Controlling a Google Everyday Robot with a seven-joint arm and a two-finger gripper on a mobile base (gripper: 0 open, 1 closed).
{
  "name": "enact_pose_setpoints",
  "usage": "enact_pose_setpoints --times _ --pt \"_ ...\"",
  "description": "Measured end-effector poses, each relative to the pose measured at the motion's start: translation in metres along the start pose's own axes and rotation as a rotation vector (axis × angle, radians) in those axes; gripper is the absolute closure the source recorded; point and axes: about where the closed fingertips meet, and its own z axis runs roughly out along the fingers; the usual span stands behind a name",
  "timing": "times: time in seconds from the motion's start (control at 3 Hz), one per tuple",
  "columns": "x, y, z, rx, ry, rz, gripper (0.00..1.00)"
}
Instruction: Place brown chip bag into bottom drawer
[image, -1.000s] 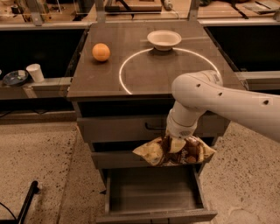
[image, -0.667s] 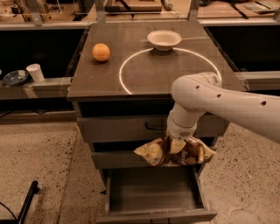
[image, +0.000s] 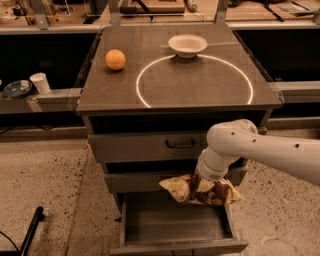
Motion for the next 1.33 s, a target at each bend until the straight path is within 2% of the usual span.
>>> enact_pose_setpoints --times 0.33,0.67,1.0,1.33 --pt "0.022 0.007 0.04 0.069 -0.062 0.007 1.0" --pt "0.02 -0.006 0.04 0.122 -0.085 0.015 1.0" --pt "0.02 -0.006 0.04 0.122 -0.085 0.015 1.0" --pt "0.032 -0.008 0.056 0.141 -0.071 0.011 1.0"
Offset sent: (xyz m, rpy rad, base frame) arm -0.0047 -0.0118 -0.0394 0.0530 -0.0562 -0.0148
